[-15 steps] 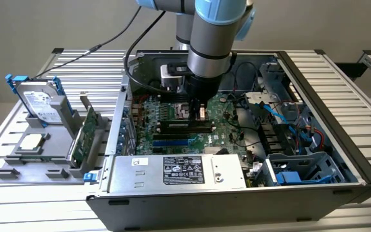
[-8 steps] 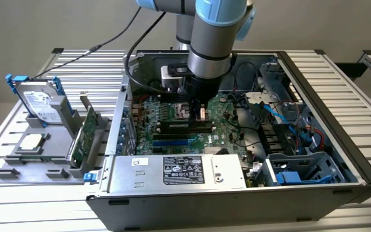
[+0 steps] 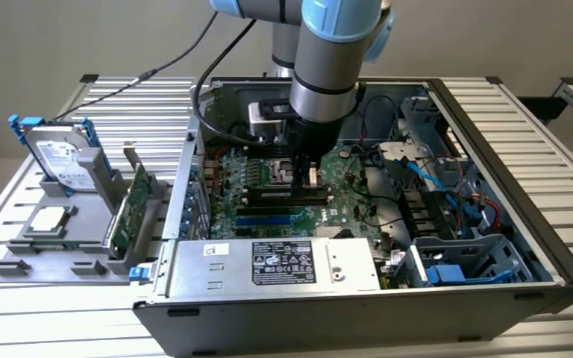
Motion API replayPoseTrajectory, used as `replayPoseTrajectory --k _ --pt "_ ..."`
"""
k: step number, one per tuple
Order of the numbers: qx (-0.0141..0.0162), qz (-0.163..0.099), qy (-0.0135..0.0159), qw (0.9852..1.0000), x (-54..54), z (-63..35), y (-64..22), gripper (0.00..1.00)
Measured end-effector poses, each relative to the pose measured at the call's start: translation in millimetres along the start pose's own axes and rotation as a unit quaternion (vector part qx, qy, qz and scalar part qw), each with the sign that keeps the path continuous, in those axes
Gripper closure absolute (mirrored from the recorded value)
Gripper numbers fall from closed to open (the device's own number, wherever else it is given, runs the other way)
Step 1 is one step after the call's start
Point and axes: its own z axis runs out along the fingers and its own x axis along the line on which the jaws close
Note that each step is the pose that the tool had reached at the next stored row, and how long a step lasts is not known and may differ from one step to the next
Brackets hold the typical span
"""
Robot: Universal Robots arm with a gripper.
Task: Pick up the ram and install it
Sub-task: 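Insert the ram into the slot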
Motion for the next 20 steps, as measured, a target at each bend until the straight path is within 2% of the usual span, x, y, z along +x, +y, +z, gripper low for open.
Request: replayPoseTrajectory --k 20 --pt "0.0002 0.003 -0.0003 1.0000 -1.2 4.4 0.5 0.85"
